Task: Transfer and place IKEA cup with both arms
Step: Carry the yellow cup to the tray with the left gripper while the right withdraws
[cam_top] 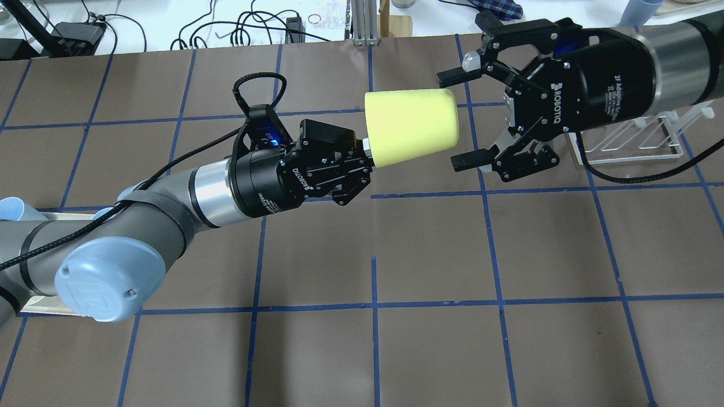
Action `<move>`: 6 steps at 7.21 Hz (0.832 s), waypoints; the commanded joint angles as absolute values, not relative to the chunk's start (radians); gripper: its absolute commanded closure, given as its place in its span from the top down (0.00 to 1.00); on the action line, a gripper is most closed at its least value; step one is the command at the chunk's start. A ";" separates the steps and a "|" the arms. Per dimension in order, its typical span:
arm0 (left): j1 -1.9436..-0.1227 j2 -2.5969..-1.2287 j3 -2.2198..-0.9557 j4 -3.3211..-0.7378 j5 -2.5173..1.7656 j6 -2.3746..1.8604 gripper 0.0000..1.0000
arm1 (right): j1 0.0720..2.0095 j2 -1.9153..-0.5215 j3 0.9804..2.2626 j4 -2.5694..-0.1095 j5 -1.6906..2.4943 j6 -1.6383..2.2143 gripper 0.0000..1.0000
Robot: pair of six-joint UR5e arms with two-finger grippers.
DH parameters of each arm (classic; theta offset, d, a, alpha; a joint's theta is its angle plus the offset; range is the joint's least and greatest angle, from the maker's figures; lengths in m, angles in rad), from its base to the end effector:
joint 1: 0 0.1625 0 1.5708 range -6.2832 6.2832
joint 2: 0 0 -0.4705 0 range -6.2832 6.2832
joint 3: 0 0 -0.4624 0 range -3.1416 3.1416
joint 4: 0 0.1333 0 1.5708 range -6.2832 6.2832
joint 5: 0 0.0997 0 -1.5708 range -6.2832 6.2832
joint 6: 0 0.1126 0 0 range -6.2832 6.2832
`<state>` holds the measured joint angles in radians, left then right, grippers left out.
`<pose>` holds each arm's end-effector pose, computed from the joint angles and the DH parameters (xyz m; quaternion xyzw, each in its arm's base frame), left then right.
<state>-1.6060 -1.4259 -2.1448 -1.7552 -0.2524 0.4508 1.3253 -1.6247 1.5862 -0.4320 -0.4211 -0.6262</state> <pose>-0.2580 -0.4414 0.4013 0.0912 -0.6242 -0.0255 0.7755 0.1218 -0.4850 0.5404 0.1438 0.7563 0.2021 0.6054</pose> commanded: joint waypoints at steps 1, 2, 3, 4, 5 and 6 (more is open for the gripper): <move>-1.603 -1.414 -2.143 -1.758 -0.242 0.443 0.00 | 1.325 -1.624 1.586 -0.433 -0.419 -0.627 1.00; -1.585 -1.413 -2.132 -1.753 -0.151 0.396 0.00 | 1.325 -1.624 1.586 -0.434 -0.419 -0.626 1.00; -1.553 -1.413 -2.112 -1.735 -0.079 0.344 0.00 | 1.325 -1.624 1.586 -0.433 -0.419 -0.627 1.00; -1.534 -1.411 -2.111 -1.735 -0.039 0.330 0.00 | 1.325 -1.623 1.586 -0.433 -0.417 -0.630 1.00; -1.531 -1.413 -2.111 -1.735 -0.037 0.330 0.00 | 1.325 -1.624 1.586 -0.433 -0.416 -0.629 1.00; -1.502 -1.414 -2.109 -1.733 -0.017 0.325 0.00 | 1.325 -1.624 1.586 -0.433 -0.417 -0.626 1.00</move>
